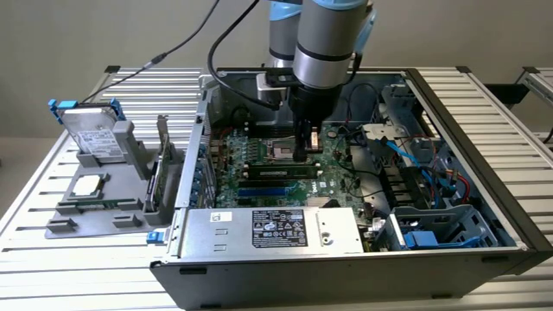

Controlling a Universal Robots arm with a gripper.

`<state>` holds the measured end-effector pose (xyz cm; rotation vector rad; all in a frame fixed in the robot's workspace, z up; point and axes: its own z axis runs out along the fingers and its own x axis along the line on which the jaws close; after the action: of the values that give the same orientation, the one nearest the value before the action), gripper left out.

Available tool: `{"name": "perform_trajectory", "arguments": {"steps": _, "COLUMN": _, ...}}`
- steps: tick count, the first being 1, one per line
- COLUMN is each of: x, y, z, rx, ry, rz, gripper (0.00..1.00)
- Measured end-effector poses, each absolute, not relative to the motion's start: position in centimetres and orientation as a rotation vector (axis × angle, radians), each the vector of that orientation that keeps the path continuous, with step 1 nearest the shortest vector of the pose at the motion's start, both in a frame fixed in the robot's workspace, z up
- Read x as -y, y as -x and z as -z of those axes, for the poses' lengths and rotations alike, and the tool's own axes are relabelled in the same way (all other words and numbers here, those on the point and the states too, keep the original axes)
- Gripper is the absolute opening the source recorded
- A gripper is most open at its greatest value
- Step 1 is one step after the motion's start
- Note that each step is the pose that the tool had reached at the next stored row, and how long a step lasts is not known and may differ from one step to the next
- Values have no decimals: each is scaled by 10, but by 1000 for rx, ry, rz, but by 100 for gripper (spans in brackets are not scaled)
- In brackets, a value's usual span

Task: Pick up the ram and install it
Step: 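Press down the ram until it locks into place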

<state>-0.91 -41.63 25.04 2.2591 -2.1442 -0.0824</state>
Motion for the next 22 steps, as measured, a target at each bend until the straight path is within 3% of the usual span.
{"name": "perform_trajectory", "arguments": {"steps": 22, "x": 415, "y": 5, "z": -226, "rx": 2144, "ry": -2259, "rz": 82, "gripper": 10}}
